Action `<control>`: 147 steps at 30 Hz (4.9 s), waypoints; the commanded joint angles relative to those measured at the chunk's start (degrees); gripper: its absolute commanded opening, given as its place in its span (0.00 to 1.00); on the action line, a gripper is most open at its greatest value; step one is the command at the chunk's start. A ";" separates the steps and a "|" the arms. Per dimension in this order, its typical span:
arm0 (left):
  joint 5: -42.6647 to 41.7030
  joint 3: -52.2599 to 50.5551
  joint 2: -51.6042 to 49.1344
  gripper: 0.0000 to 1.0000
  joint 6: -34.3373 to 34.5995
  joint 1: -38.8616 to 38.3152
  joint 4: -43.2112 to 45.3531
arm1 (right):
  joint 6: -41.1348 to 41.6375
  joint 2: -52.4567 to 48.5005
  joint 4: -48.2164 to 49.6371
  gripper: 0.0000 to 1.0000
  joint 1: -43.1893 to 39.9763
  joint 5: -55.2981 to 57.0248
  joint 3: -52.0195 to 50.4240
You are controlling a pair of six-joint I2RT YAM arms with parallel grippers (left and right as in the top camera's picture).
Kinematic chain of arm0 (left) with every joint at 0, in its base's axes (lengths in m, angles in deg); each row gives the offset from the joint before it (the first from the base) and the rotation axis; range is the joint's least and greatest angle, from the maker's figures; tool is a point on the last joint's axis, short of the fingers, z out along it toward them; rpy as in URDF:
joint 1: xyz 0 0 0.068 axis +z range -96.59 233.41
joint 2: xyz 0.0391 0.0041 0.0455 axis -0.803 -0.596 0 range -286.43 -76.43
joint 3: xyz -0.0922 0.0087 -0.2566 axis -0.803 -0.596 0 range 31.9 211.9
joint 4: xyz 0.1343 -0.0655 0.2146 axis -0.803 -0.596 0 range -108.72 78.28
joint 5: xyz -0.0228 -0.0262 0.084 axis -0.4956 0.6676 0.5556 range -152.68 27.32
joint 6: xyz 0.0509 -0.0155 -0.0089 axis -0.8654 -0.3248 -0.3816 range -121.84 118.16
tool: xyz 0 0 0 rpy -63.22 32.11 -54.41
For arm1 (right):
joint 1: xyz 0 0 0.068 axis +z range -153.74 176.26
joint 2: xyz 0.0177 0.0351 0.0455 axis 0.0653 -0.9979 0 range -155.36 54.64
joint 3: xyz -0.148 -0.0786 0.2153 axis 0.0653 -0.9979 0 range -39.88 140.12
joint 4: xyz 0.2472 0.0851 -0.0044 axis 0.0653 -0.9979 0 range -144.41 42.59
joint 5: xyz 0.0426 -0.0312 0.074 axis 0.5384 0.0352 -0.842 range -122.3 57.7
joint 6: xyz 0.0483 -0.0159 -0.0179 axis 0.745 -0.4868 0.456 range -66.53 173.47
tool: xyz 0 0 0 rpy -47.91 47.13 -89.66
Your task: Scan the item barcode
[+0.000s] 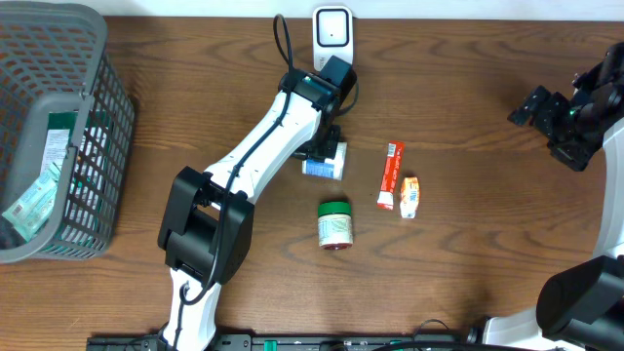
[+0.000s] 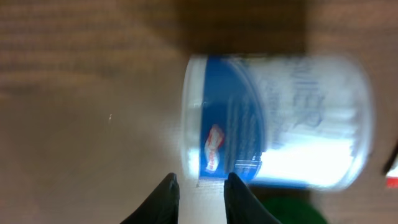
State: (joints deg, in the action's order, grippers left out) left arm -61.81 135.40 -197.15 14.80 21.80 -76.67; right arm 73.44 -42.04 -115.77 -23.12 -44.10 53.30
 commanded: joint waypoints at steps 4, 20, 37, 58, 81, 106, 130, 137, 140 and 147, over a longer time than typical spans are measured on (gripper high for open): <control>1.16 -0.44 0.90 0.11 -0.15 -0.07 -6.56 | 0.57 1.09 -0.20 0.99 -0.31 -0.09 1.18; -2.78 -0.66 3.04 0.07 -0.33 -1.33 -15.47 | 0.57 1.09 -0.20 0.99 -0.31 -0.09 1.18; 7.63 -0.42 20.96 0.08 5.64 9.81 -2.16 | 0.57 1.09 -0.20 0.99 -0.31 -0.09 1.18; 10.36 -0.44 25.92 0.53 19.56 60.94 10.60 | 0.57 1.09 -0.20 0.99 -0.31 -0.07 1.18; 10.12 -0.44 0.72 0.55 37.79 73.59 1.55 | 0.57 1.09 -0.20 0.99 -0.31 -0.07 1.18; 9.68 -2.38 0.17 0.60 49.13 72.11 -3.91 | 0.57 1.09 -0.20 0.99 -0.28 -0.09 1.20; 9.70 -13.92 0.17 0.59 49.20 71.32 11.19 | 0.57 1.09 -0.20 0.99 -0.07 -0.09 1.20; 9.66 -19.41 0.17 0.45 49.20 71.32 14.84 | 0.57 1.09 -0.22 0.99 -0.09 -0.09 1.18; 8.94 -19.39 0.68 0.20 49.18 71.36 13.92 | 0.57 1.09 -0.20 0.99 -0.09 -0.09 1.18; 3.41 -19.17 8.85 0.07 49.20 72.19 14.60 | 0.57 1.09 -0.20 0.99 -0.09 -0.09 1.18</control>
State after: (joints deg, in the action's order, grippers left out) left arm -54.51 117.81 -191.06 64.77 93.95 -61.19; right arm 73.46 -42.04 -115.79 -23.12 -44.12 53.30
